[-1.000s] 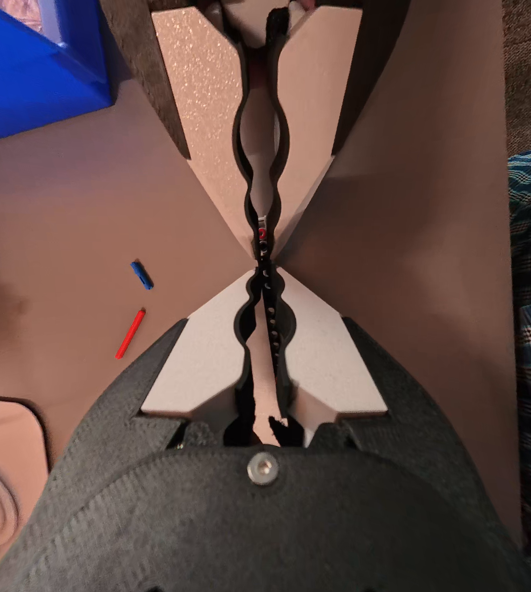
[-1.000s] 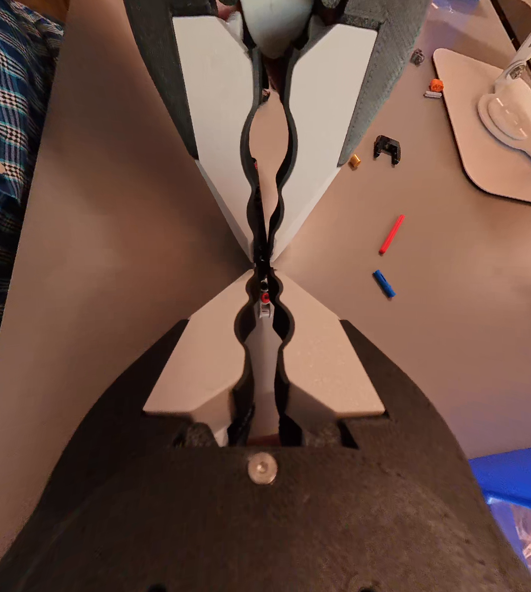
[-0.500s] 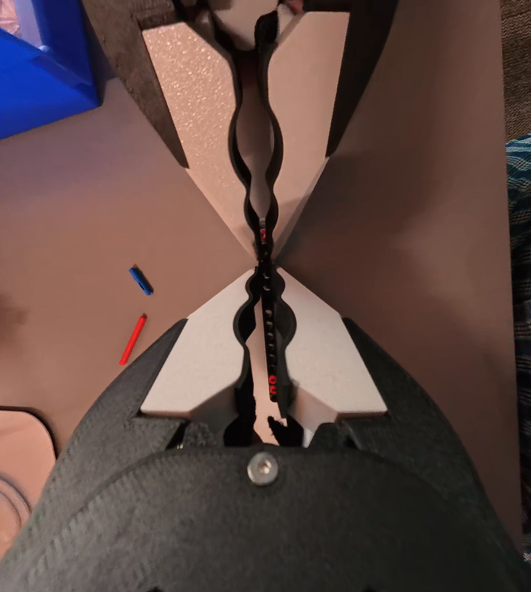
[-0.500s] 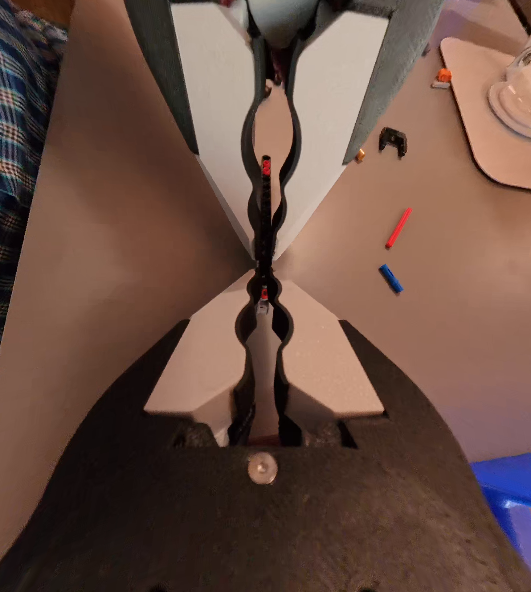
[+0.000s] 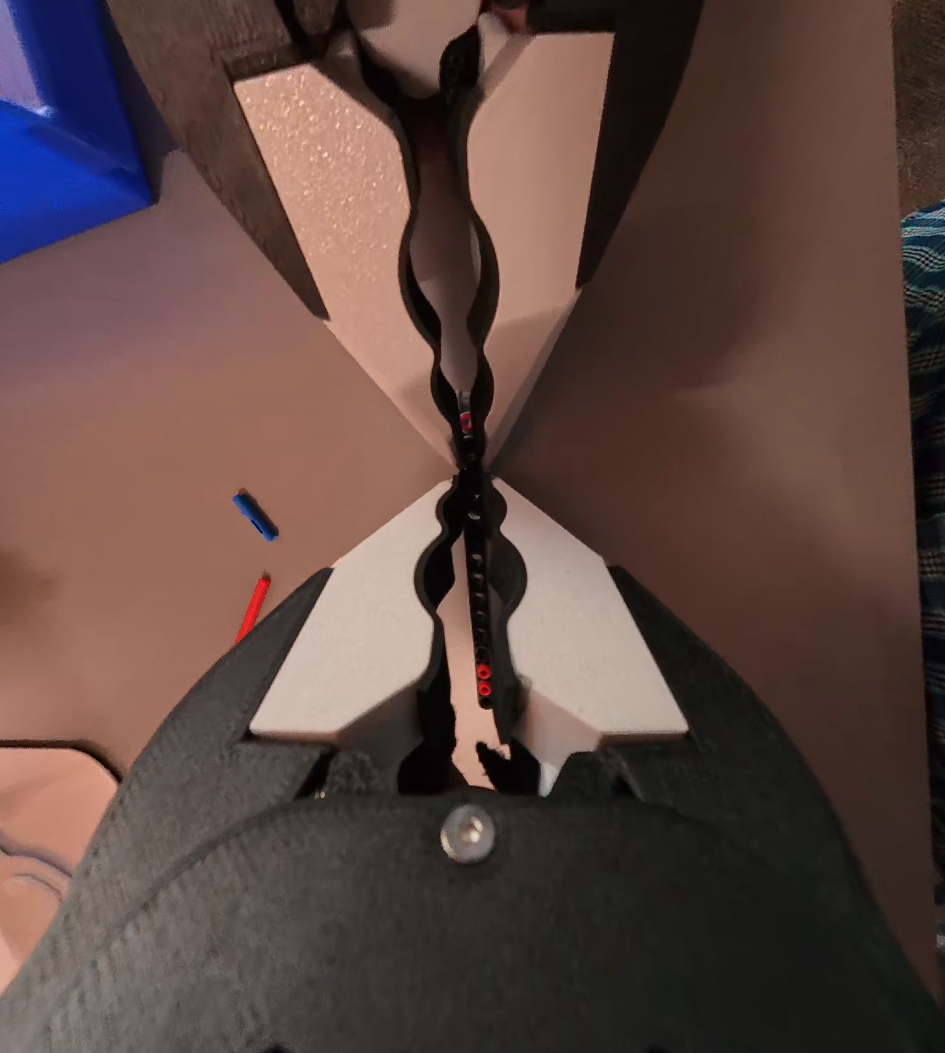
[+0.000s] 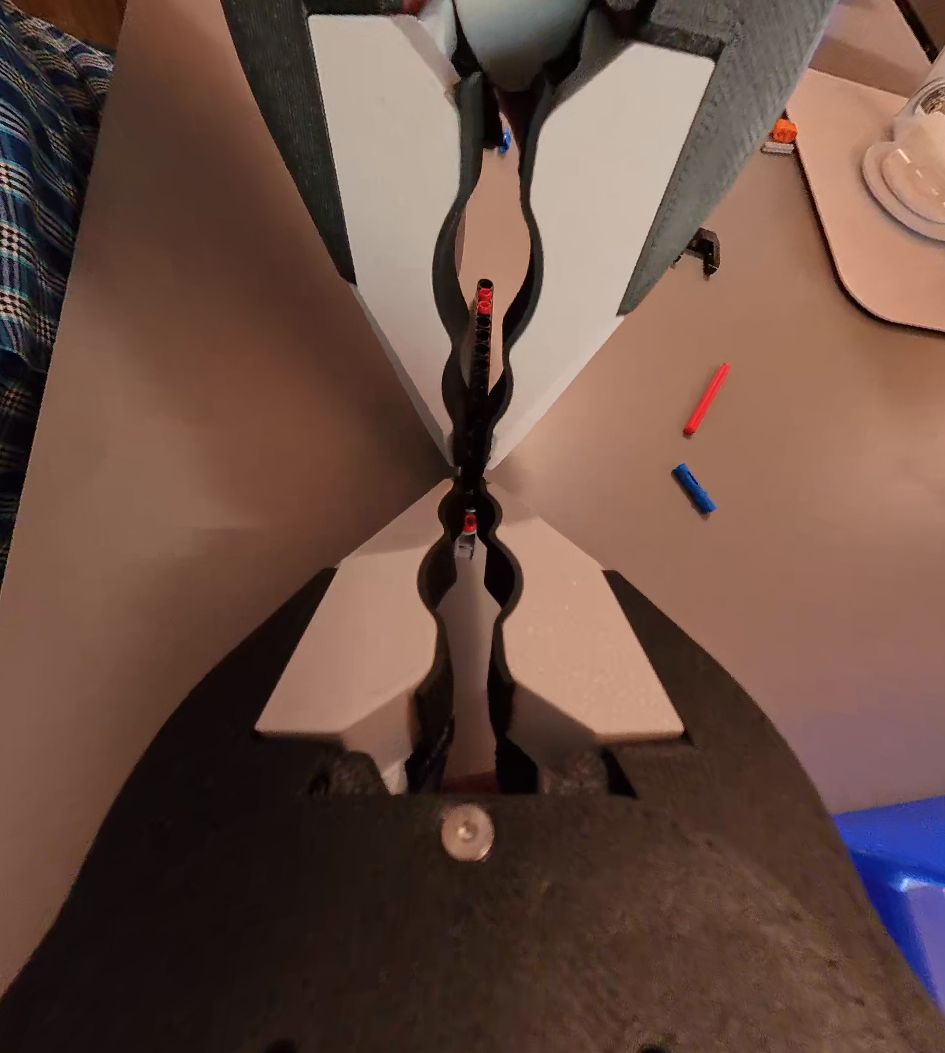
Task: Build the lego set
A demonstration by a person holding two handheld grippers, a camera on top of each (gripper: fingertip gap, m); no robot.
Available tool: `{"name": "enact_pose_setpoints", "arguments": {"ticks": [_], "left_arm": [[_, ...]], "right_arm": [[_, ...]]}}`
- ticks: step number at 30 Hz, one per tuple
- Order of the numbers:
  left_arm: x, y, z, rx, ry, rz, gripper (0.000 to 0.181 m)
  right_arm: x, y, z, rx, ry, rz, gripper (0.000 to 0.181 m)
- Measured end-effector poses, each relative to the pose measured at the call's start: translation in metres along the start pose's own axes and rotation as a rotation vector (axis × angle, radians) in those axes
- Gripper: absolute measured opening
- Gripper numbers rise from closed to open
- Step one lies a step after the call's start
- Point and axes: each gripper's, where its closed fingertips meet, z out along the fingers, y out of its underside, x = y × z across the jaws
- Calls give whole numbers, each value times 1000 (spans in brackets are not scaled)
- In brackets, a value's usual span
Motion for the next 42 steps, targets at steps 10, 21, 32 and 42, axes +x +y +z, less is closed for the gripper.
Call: {"name": "enact_pose_setpoints", "arguments": {"ticks": [10, 21, 32, 42], "left_arm": [[-1, -4, 3, -18, 13, 32, 4], [-1, -5, 3, -29, 14, 42, 4], [-2, -5, 4, -67, 135, 48, 3], [-1, -6, 5, -57, 213, 45, 3]], "right_arm": [[5, 3, -3, -17, 41, 41, 16], [2, 10, 1, -42, -10, 79, 6], [4, 10, 4, -40, -22, 71, 6], [5, 10, 5, -36, -22, 76, 6]]}}
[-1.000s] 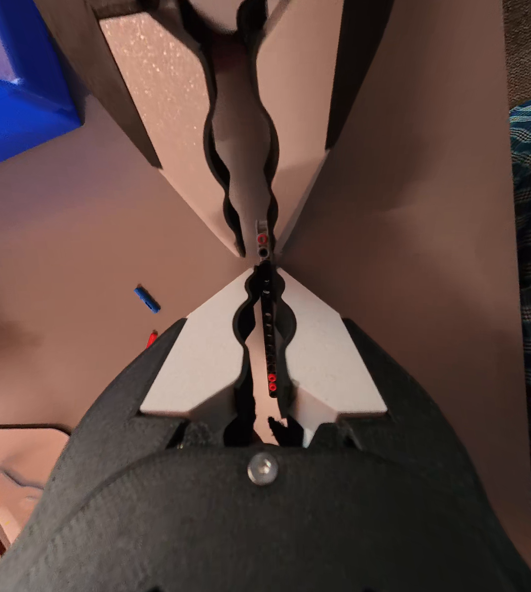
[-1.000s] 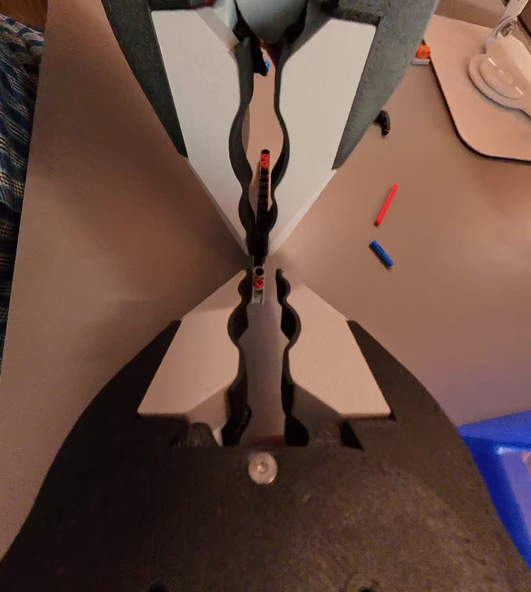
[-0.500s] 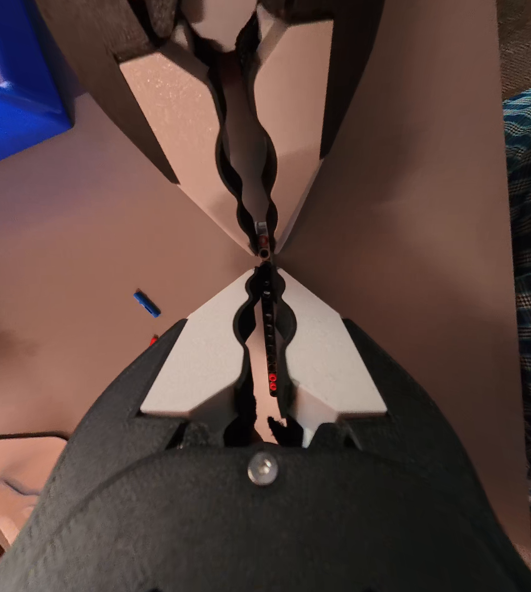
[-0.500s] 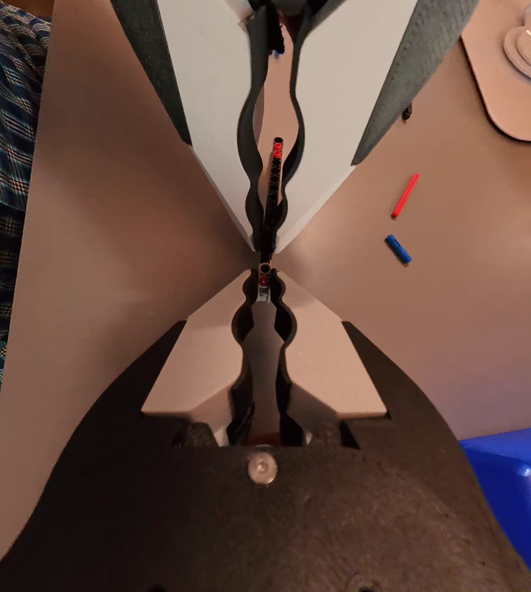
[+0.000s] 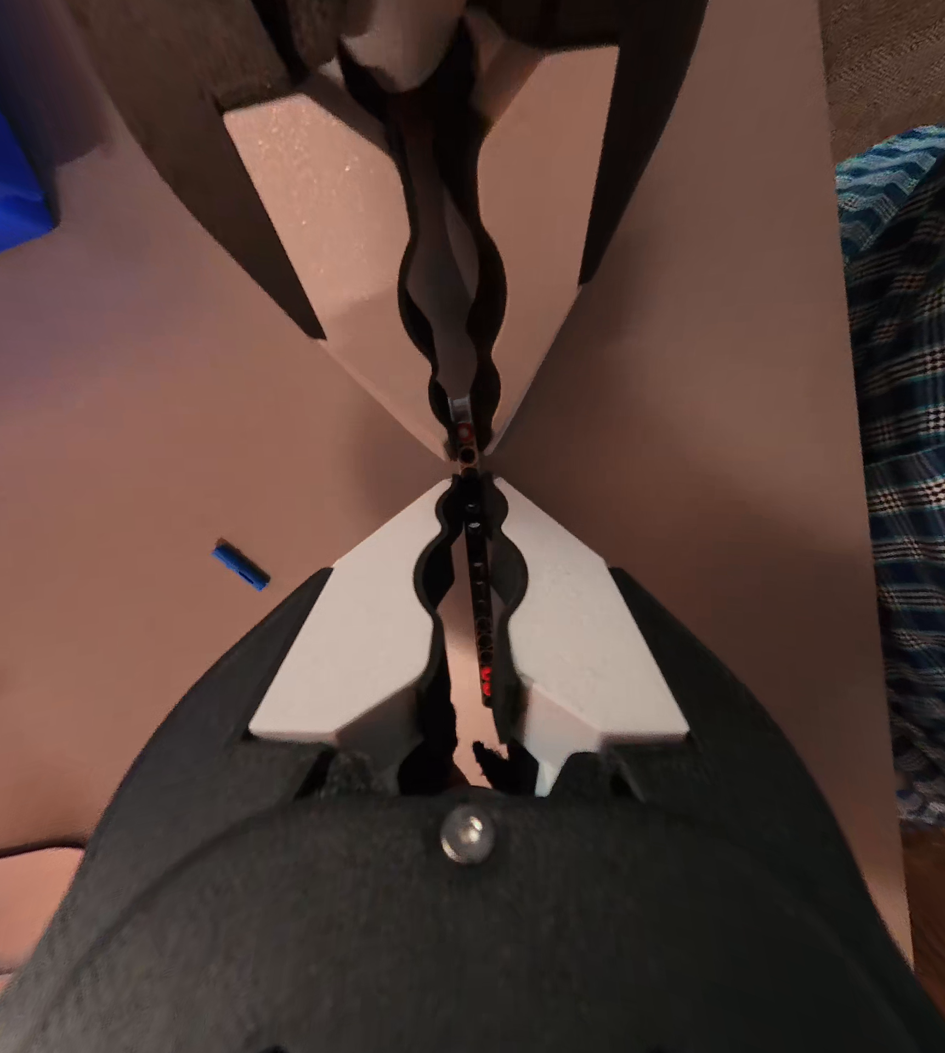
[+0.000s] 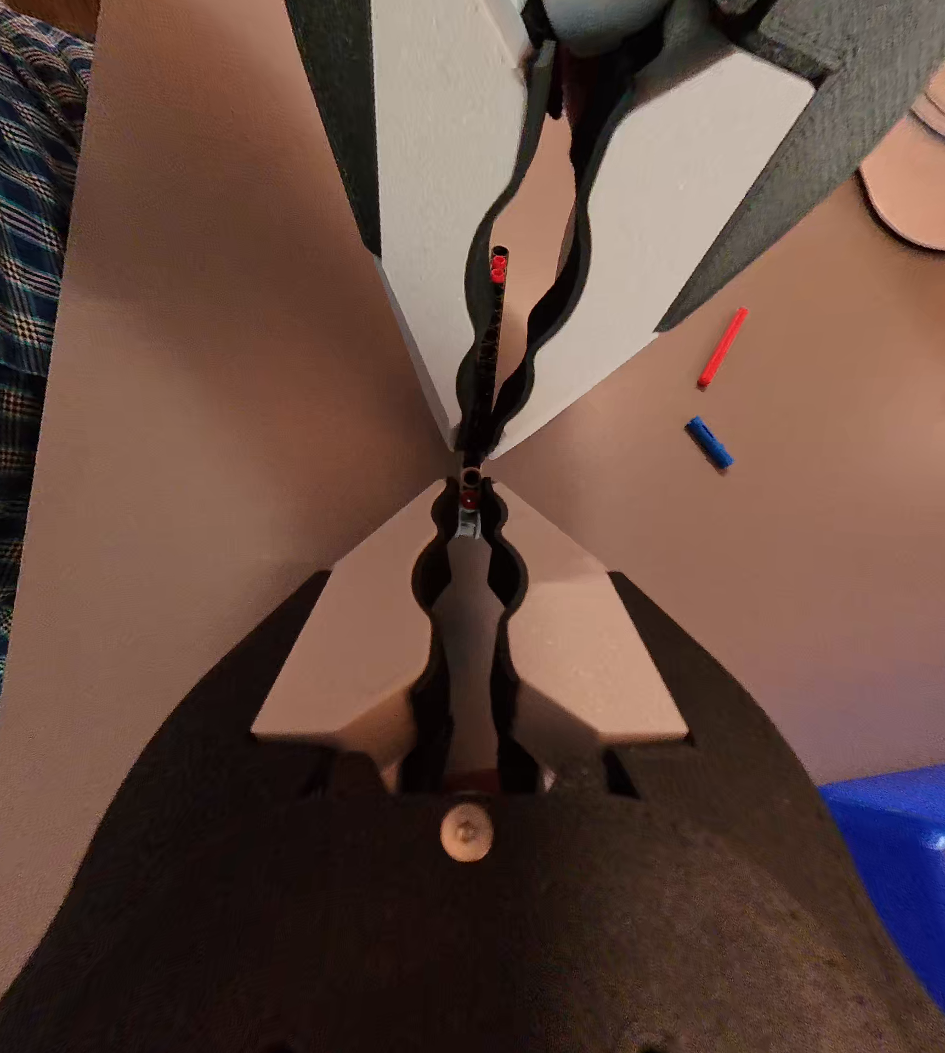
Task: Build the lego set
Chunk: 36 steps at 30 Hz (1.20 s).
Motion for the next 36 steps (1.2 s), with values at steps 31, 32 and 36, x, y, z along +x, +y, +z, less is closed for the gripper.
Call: {"name": "enact_pose_setpoints", "arguments": {"ticks": [31, 32, 36], "left_arm": [[-1, 0, -1, 58, 0, 82, 3], [-1, 0, 0, 52, 8, 86, 3], [0, 0, 0, 28, 76, 106, 3]], "right_arm": [[0, 0, 0, 0, 28, -41, 6], [0, -1, -1, 1, 24, -38, 6], [-1, 0, -5, 1, 15, -39, 6]]}}
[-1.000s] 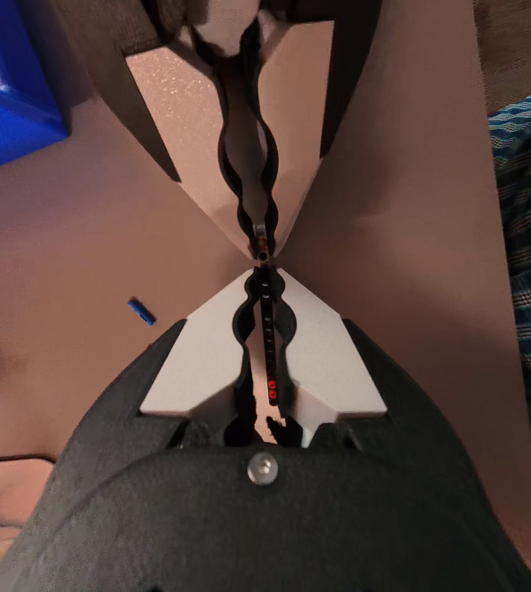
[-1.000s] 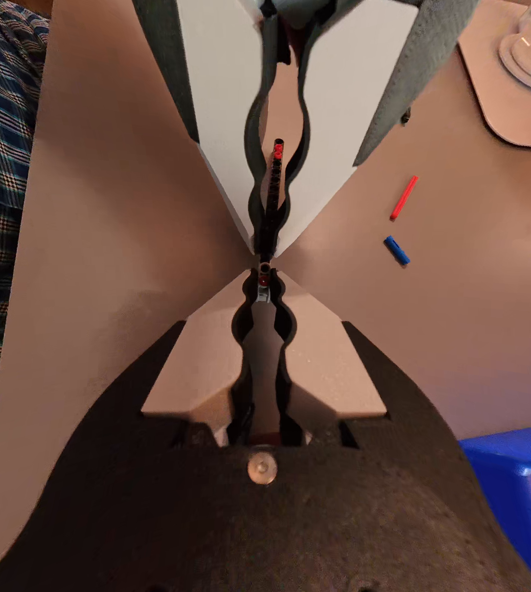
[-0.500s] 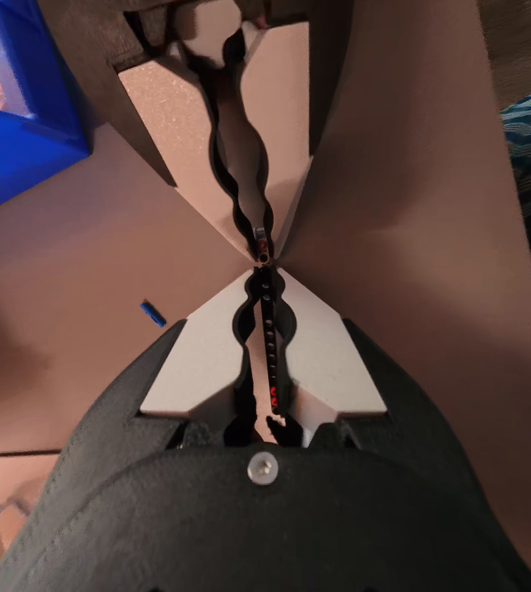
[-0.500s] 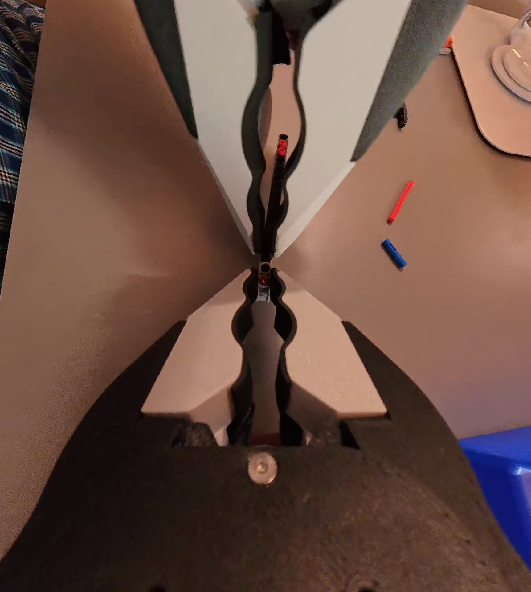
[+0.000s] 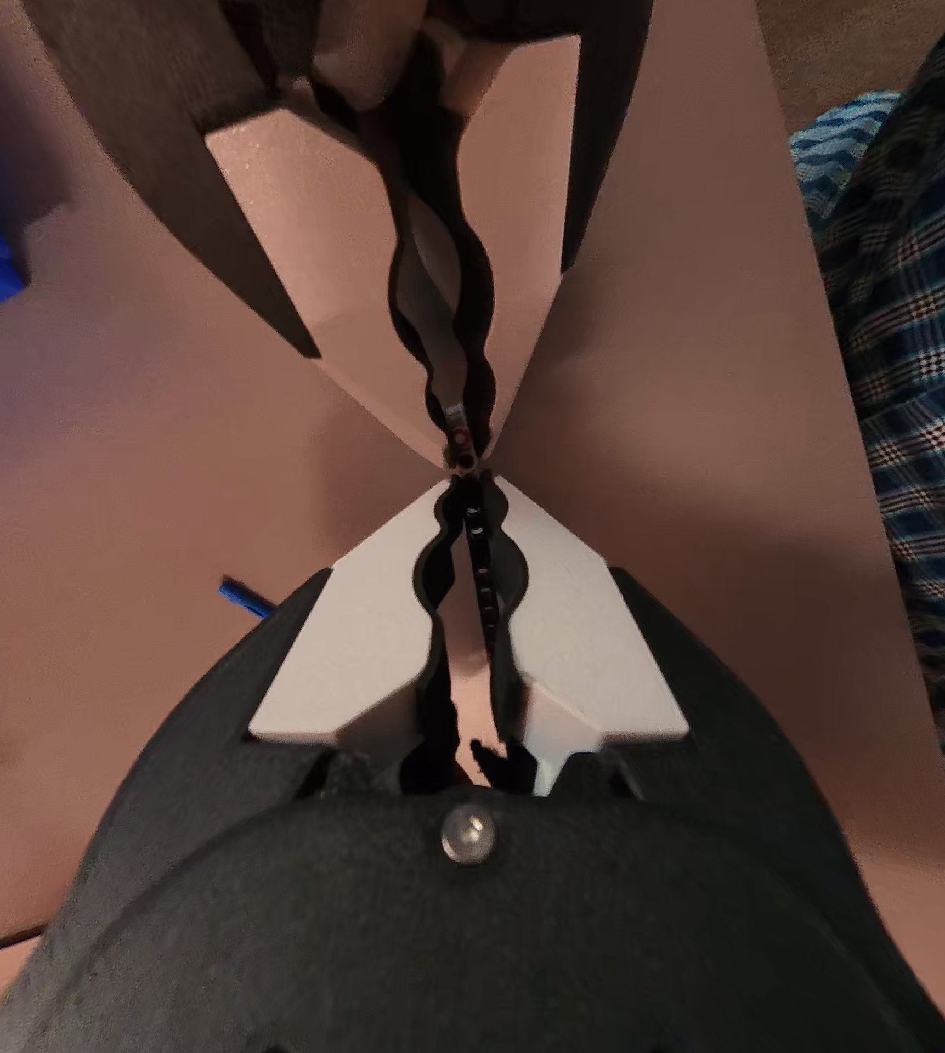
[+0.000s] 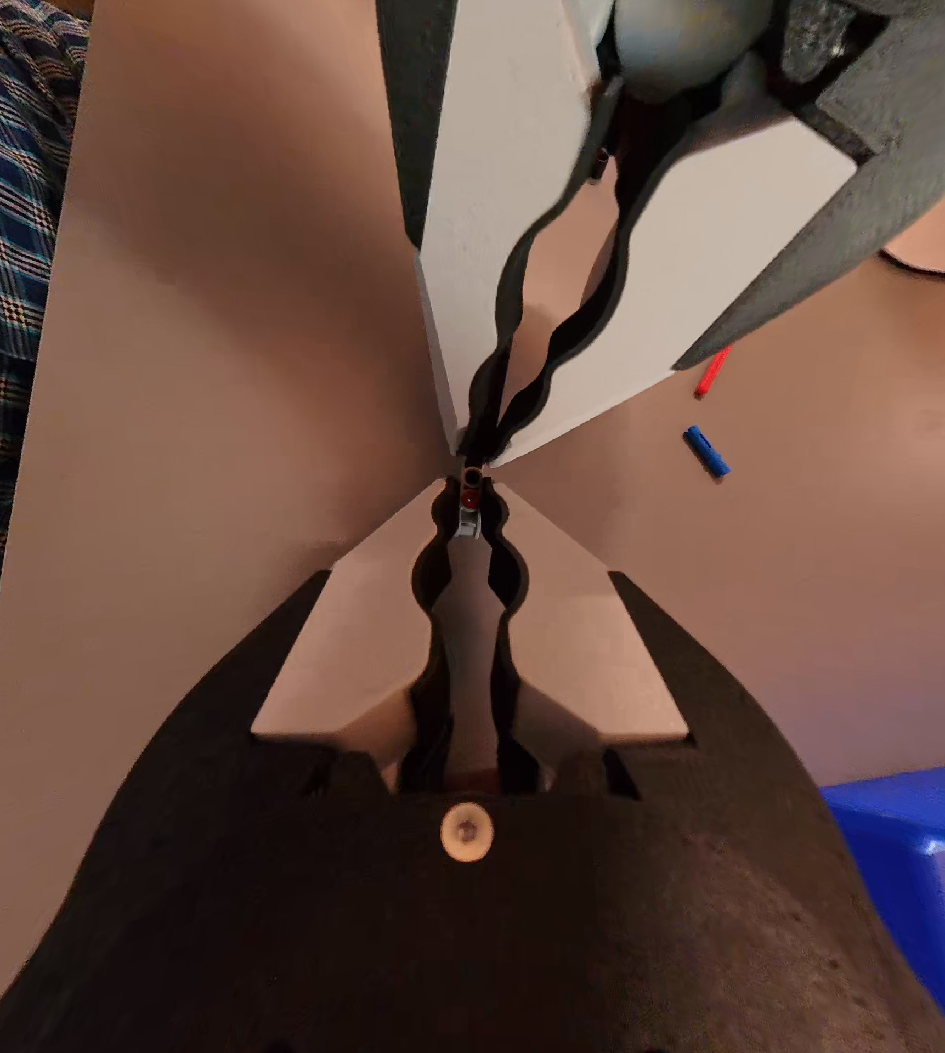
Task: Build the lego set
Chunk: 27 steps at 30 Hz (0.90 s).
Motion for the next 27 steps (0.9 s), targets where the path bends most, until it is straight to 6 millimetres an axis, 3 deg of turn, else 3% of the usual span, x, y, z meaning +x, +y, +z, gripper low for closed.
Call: {"name": "enact_pose_setpoints", "arguments": {"ticks": [7, 11, 16, 27], "left_arm": [[0, 0, 0, 11, 41, -1, 3], [0, 0, -7, 89, -13, -107, 4], [0, 9, -15, 222, 48, -279, 0], [-1, 3, -11, 299, 33, -252, 0]], "right_arm": [[-3, 2, -11, 4, -2, -3, 6], [-3, 2, -13, 6, 5, 2, 6], [-5, 3, -15, 5, -4, -2, 6], [-3, -3, -6, 1, -8, 8, 6]]}}
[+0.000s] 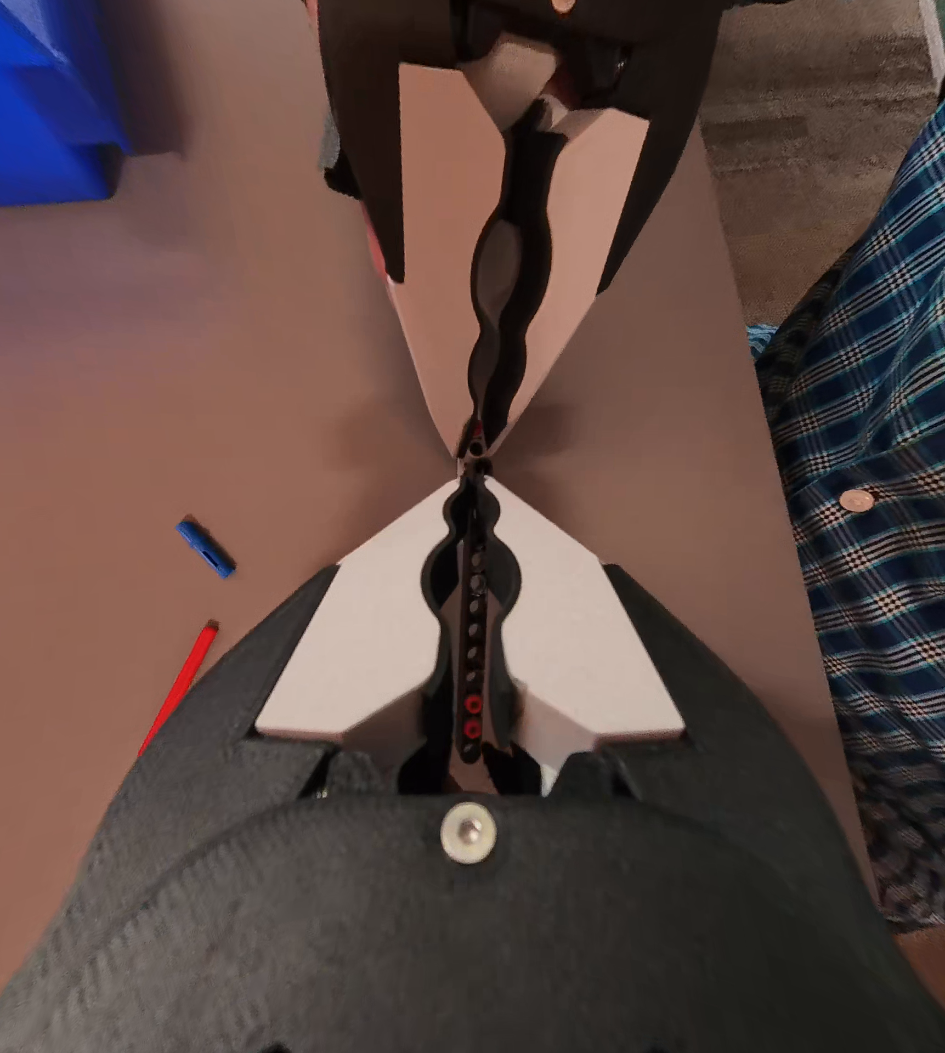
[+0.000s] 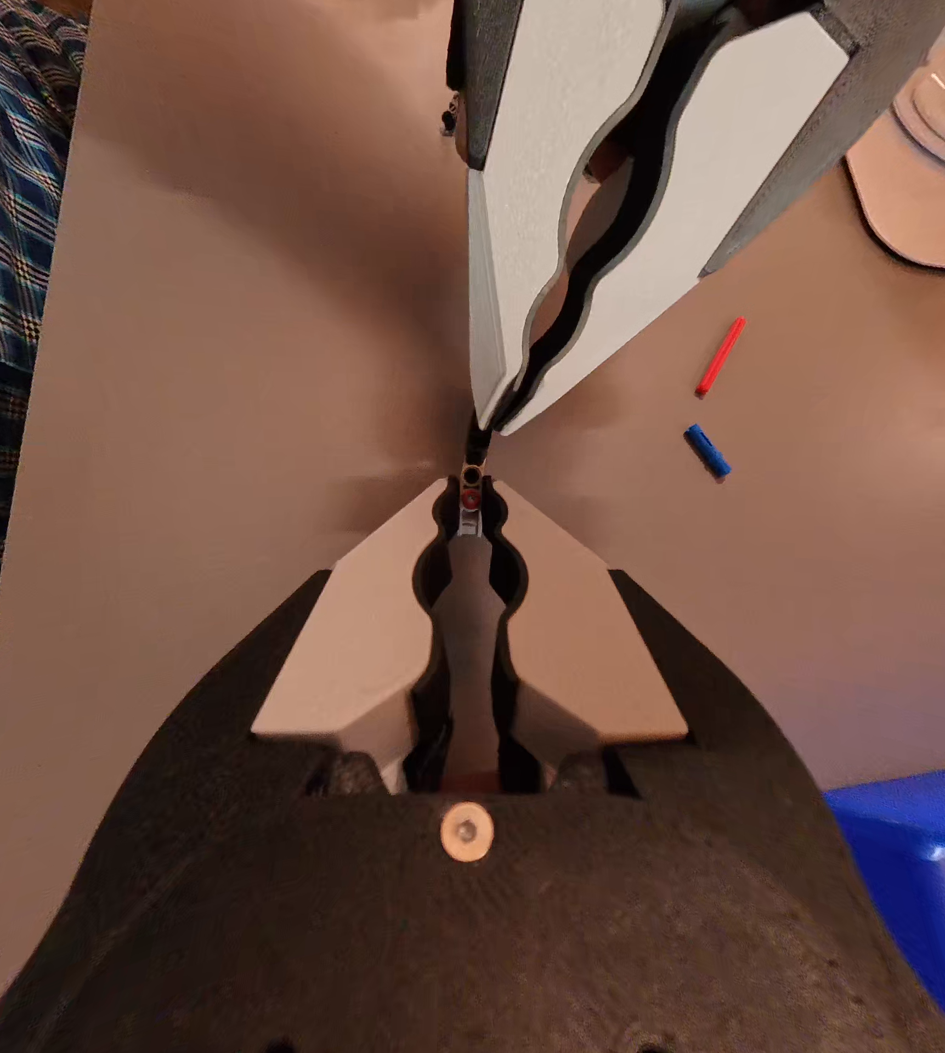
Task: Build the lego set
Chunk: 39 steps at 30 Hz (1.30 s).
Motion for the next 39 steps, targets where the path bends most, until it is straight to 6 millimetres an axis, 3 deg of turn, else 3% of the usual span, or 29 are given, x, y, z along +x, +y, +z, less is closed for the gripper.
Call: {"name": "enact_pose_setpoints", "arguments": {"ticks": [25, 39], "left_arm": [[1, -5, 0, 169, -33, -40, 0], [-2, -1, 3, 124, -219, 144, 0]], "right_arm": [[0, -8, 10, -2, -5, 4, 6], [0, -10, 10, -3, -23, 35, 5]]}}
